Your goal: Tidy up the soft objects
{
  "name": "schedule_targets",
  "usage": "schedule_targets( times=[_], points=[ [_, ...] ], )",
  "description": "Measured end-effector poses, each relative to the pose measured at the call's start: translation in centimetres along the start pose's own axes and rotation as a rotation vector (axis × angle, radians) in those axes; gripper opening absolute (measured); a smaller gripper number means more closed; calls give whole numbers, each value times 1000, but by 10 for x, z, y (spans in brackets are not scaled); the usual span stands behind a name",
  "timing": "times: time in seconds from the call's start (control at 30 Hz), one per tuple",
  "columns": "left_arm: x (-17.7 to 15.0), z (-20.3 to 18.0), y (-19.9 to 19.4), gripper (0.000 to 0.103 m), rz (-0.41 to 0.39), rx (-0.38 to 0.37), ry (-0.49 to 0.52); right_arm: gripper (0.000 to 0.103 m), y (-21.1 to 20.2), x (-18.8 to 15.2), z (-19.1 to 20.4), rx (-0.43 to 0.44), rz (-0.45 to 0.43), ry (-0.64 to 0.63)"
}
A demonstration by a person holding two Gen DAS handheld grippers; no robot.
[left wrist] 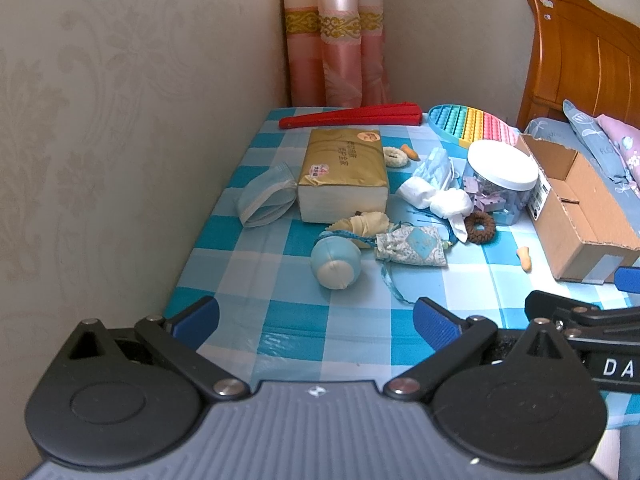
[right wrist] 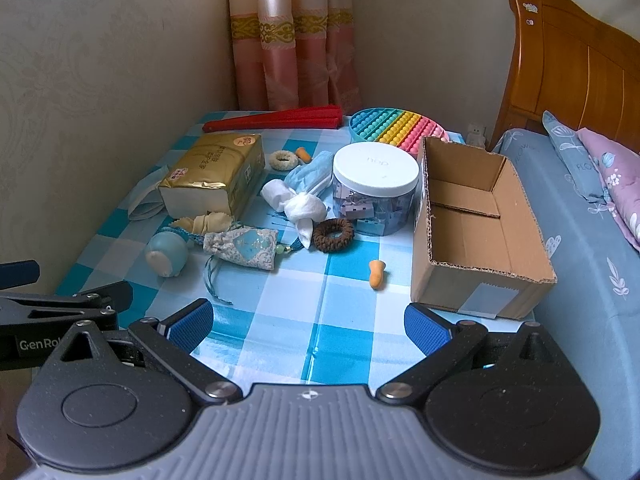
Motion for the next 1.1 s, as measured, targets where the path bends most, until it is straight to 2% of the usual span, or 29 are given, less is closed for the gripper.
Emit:
schedule_targets(
  times=[0.47, 0.67, 0.97, 1.1],
  points=[
    [2, -1, 0, 102, -11, -9, -5, 103, 1, 2, 0, 7, -22, -17],
    [3, -1, 3, 102, -55, -30, -1, 103, 6, 3, 4, 17, -34, -37],
    [5, -3, 17, 102, -79, -53, 15, 103, 18, 2, 4, 25, -23, -45],
    [5, -3, 26, 102, -65, -88, 6, 103, 25, 0, 3, 34, -9, -34]
  ],
)
Point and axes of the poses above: each gripper's, at about its wrist camera, not at the fingertips, and y roughly the way its jaws point, z to its left, x to its top, the point moved 9 cm from there along y, roughly the way its jaws point, and after that the axes turned 15 degrees about -y, right-handed, at the moved point
